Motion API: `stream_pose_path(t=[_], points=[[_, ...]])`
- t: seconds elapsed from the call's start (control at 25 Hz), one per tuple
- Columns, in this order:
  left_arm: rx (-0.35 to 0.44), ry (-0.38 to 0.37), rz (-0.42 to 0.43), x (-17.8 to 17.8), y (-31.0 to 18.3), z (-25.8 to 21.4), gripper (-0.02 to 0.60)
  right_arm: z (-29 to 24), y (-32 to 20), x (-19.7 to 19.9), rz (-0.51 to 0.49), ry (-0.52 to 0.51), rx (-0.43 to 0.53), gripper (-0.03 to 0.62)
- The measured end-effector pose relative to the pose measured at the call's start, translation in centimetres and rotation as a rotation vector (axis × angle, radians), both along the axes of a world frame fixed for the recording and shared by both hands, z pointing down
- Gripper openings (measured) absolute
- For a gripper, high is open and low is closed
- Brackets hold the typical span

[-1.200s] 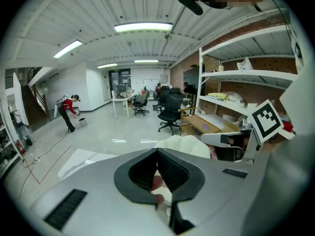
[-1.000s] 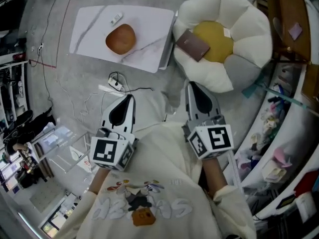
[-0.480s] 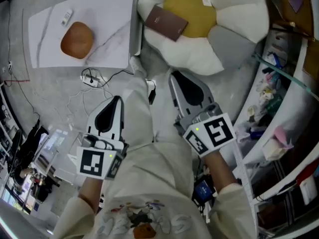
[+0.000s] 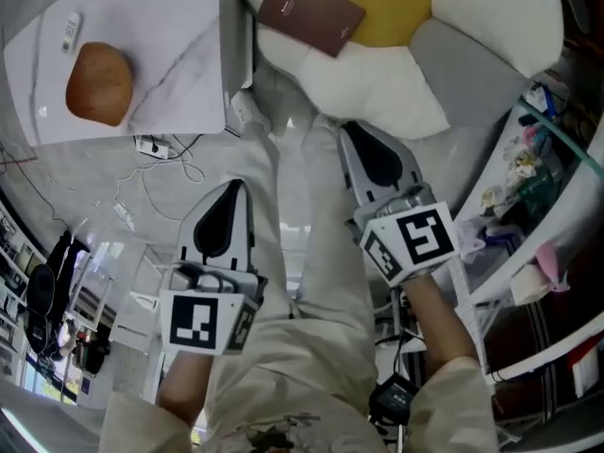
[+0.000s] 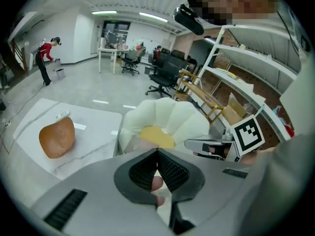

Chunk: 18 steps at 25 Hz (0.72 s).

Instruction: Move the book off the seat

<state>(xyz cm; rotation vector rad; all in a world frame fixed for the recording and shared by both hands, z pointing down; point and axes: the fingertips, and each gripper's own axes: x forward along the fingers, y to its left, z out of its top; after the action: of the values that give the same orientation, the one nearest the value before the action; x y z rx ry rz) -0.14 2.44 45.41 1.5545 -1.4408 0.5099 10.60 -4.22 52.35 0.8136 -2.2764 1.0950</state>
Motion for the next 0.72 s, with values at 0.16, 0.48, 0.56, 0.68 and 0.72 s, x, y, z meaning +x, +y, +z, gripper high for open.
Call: stream_pose_path(t=[0.16,0.48,0.56,0.68,0.72], points=[[0.019,-0.018,0.017,-0.5,-1.1,3.7,0.01,4.4,-1.1,0.2,0.048,0.022,-0.037,0.011],[0.004,0.012,-0.037,-0.9,-3.6,11.3,0.01,12.5,-3.2,0.8,0.123,0.02,-0.136,0.025],[-0.005,0.023,-0.04,-0.7,-3.6,12.8,0.011,15.0,-3.4,1.1,0.168,0.019,-0.215,0.052],[-0.02,0.032,-0.043,-0.8,-3.3,15.4,0.009,18.5,-4.5,1.1,0.284,-0.017,-0.313,0.067],[-0.025,0.033,-0.037,-0.7,-3.2,16.3,0.011,19.5,-5.0,1.0,0.316,-0.029,-0.325,0.071]])
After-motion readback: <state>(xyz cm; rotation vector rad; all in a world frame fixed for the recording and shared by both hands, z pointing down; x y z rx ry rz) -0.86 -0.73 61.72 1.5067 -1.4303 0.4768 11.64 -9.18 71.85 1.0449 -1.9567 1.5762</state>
